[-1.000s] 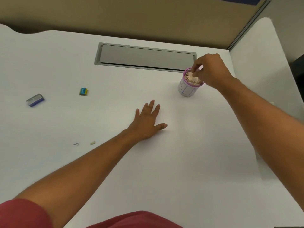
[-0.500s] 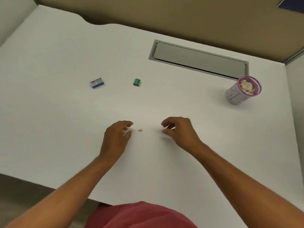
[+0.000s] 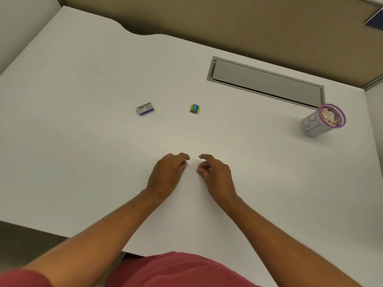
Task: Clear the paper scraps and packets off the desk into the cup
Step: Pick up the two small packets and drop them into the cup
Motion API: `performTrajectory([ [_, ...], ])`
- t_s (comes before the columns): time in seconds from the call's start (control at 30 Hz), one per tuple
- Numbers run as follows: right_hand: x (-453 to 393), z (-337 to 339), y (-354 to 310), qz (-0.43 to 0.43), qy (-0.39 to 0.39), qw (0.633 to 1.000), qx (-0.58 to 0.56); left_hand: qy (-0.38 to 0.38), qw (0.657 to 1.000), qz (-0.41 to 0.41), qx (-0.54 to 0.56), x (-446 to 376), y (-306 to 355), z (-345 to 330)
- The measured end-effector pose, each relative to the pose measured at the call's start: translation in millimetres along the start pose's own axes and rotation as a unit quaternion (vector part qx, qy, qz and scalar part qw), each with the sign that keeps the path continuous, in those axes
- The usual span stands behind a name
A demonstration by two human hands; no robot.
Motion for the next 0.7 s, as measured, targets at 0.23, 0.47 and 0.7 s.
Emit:
performTrajectory([
  [0.23, -3, 2, -27, -0.079, 0.103, 0.970, -0.206, -0.010, 0.897, 0.258, 0.359, -9, -7, 1],
  [0.47, -10, 7, -36, -0.105, 0.122, 0.951, -0.265, -0.048, 0.754, 0.330, 0.566, -17, 2, -5],
  [0.7, -7, 36, -28, -0.057, 0.165, 0.966, -0.190, -0.046, 0.762, 0.320, 0.561, -24, 34, -15],
])
Point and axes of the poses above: each hand's wrist, its own x-axis away from the middle knuckle, its own z-axis out of the back of the hand, y = z × x, the point moved 4 cm from there along -x, towards the middle knuckle, and after that the axes turned 1 degree about z, right-handed, at the moved point
